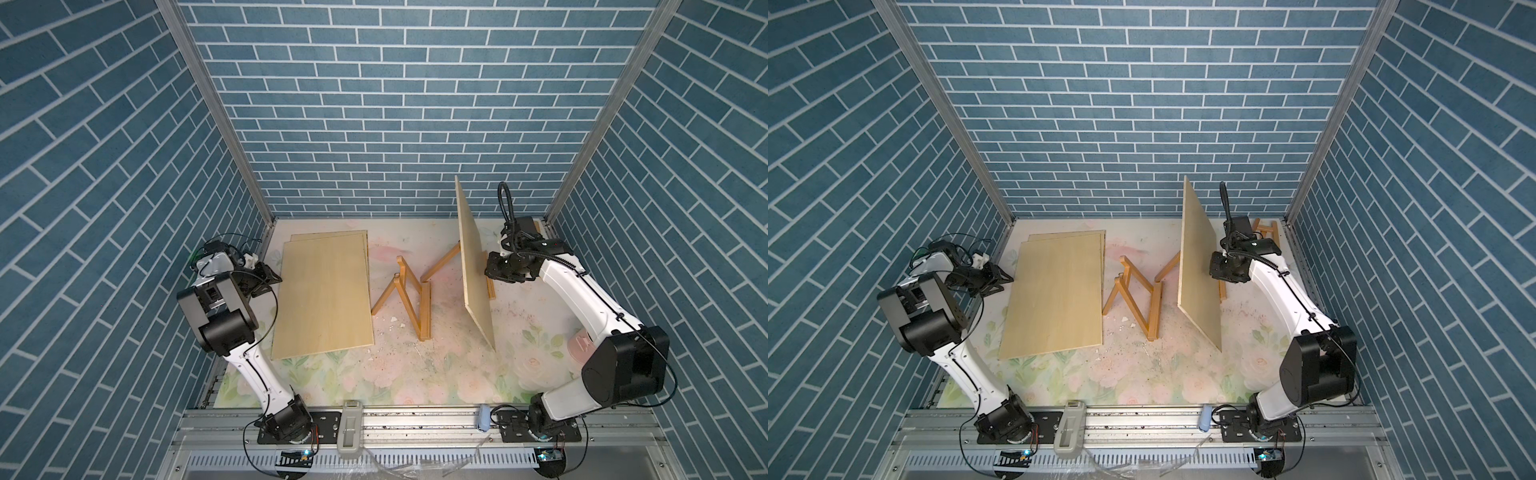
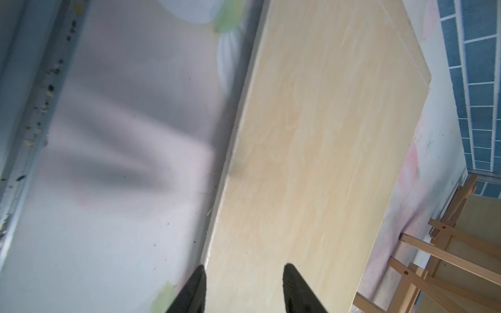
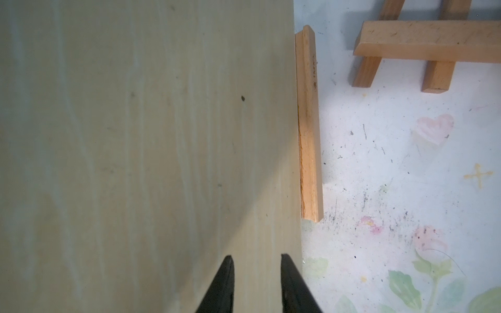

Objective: Disassemble the easel
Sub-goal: Place the drawing board on the drawing board, then pick up the easel at the center of the board.

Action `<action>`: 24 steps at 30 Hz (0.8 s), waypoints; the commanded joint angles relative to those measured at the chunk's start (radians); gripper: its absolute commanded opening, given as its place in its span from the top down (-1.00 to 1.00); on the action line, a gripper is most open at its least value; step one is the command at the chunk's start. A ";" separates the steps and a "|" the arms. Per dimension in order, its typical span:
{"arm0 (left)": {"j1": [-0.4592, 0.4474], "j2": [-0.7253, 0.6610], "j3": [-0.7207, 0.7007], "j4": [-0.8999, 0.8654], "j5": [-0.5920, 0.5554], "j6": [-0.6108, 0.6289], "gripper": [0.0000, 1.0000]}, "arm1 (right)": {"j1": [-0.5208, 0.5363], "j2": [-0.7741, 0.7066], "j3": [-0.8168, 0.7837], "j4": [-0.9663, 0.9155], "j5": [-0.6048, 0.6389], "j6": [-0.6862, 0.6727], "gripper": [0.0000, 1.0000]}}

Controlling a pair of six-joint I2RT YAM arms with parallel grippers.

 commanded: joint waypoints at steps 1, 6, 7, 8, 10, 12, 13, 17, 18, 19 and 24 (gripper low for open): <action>-0.018 -0.124 -0.019 0.009 -0.034 -0.037 0.04 | 0.007 -0.008 0.016 -0.017 0.037 0.027 0.38; -0.059 -0.314 -0.031 -0.040 -0.034 -0.045 0.05 | 0.007 -0.039 -0.006 -0.018 0.069 0.019 0.38; -0.069 -0.348 -0.033 -0.053 -0.032 -0.044 0.06 | 0.007 -0.044 -0.011 -0.017 0.076 0.017 0.38; -0.085 -0.388 -0.036 -0.066 -0.033 -0.045 0.06 | 0.007 -0.050 -0.014 -0.014 0.085 0.014 0.38; -0.132 -0.464 -0.051 -0.087 -0.038 -0.050 0.08 | 0.006 -0.064 -0.021 -0.010 0.104 0.006 0.38; -0.211 -0.554 -0.082 -0.095 -0.061 -0.065 0.09 | 0.007 -0.082 -0.027 -0.002 0.121 -0.004 0.38; -0.254 -0.593 -0.100 -0.094 -0.077 -0.071 0.09 | 0.006 -0.091 -0.029 0.003 0.127 -0.009 0.39; -0.413 -0.739 -0.231 -0.047 -0.138 -0.108 0.07 | 0.006 -0.119 -0.033 0.023 0.136 -0.035 0.39; -0.441 -0.776 -0.277 -0.032 -0.145 -0.115 0.07 | 0.006 -0.123 -0.032 0.025 0.134 -0.043 0.39; -0.460 -0.804 -0.316 -0.028 -0.154 -0.124 0.07 | 0.006 -0.126 -0.031 0.026 0.133 -0.049 0.39; -0.582 -0.977 -0.547 0.028 -0.164 -0.217 0.08 | 0.006 -0.125 -0.029 0.025 0.115 -0.077 0.39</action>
